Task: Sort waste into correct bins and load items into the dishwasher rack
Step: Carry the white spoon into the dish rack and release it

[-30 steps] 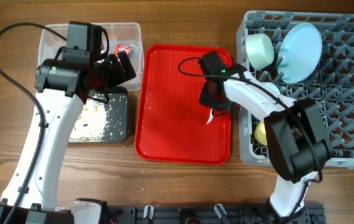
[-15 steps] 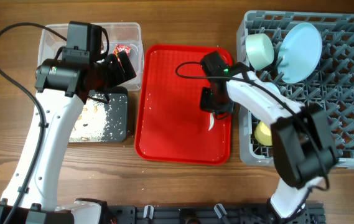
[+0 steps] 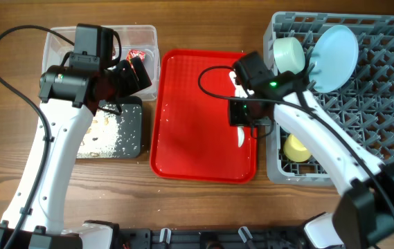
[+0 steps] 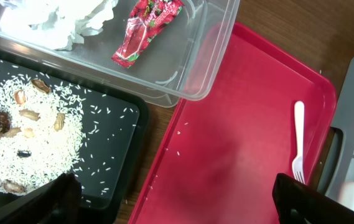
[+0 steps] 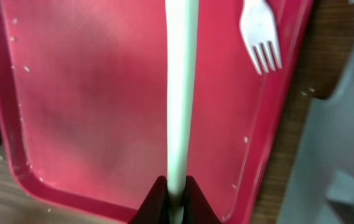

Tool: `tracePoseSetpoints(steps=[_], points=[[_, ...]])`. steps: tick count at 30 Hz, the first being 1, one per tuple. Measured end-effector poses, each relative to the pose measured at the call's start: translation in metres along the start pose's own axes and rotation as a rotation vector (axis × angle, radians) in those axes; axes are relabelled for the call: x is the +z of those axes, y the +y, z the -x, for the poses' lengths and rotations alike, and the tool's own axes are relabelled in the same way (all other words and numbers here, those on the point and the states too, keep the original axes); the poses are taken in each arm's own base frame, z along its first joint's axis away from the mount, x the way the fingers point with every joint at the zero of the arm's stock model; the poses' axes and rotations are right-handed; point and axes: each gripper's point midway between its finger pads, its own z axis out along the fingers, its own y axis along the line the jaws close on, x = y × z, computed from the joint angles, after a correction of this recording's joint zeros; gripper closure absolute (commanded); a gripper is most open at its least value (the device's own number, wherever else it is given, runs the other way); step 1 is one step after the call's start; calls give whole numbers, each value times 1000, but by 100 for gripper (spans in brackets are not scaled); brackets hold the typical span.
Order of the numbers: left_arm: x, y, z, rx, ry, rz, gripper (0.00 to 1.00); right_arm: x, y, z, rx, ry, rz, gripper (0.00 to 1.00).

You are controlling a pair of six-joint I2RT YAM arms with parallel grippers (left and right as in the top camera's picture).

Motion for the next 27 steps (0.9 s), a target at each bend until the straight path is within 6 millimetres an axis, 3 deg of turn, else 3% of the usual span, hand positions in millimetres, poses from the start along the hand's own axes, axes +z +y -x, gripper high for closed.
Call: tracePoseSetpoints(steps=[4, 11, 20, 27], points=[[0, 0, 0, 0, 0, 0, 0, -33, -20, 1, 82, -64, -13, 96], [0, 0, 0, 0, 0, 0, 0, -99, -94, 8, 402, -265, -100, 96], [0, 0, 0, 0, 0, 0, 0, -120, -182, -7, 875, -362, -331, 96], [0, 0, 0, 0, 0, 0, 0, -121, -236, -13, 1123, -456, -421, 93]])
